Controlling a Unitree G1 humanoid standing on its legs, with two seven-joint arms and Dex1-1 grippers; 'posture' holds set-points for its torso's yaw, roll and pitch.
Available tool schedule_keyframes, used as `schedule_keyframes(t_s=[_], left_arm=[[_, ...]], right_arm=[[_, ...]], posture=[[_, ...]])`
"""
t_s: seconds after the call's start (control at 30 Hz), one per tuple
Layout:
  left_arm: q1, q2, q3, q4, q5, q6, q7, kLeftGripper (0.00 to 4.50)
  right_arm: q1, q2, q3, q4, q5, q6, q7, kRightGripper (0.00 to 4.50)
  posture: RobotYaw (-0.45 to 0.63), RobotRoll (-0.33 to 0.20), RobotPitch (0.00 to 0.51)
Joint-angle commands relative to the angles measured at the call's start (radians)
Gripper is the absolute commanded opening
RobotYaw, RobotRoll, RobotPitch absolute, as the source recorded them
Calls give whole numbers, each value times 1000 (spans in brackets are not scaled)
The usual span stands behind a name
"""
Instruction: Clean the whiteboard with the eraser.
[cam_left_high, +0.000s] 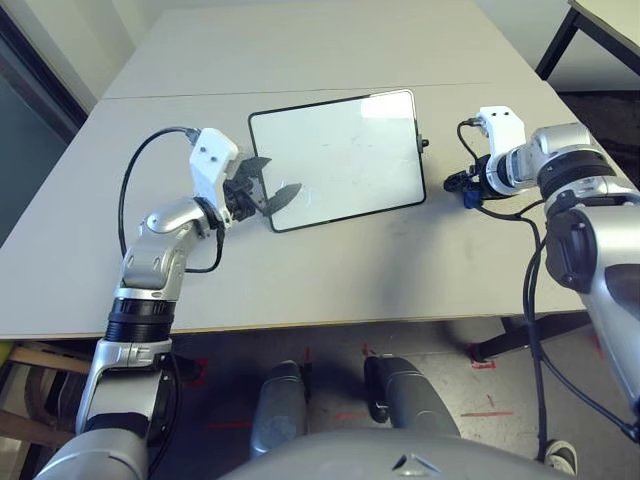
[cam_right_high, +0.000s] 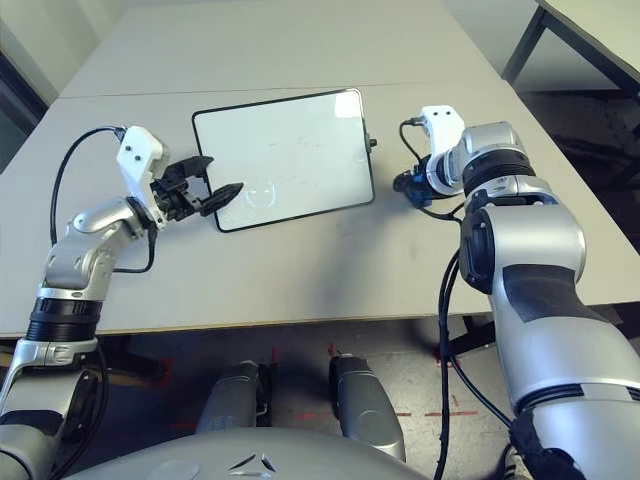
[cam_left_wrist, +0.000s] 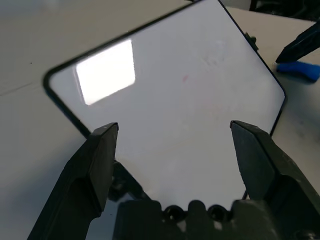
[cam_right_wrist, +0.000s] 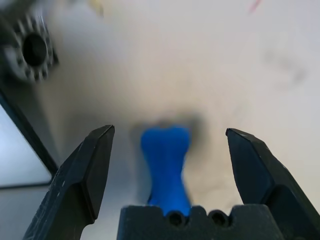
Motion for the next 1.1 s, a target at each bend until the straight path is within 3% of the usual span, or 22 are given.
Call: schedule_keyframes(t_s=[0.03,0.2,0.37,0.67,1.1], left_arm=[[-6,15,90,-34,-46,29,50,4500],[-14,13,203,4,-44,31,180,4500],[-5,45,255,66,-14,23,259,4500],[-19,79,298,231,11,-46,322,4500],[-85,121,329,477,31,-175,370,4500]], right_arm=[[74,-22,-11,-134,37,-158,61,4477],[246,-38,-44,-370,85,-310,52,4477],[358,-28,-224,-492,225,-375,-42,4477],[593,-35,-263,-578,260,-617,-40,4477],[677,-43,-286,-591,319,-693,-41,4477]], posture=[[-37,0,81],[-25,0,87],[-27,0,89],[-47,0,83],[-77,0,73]])
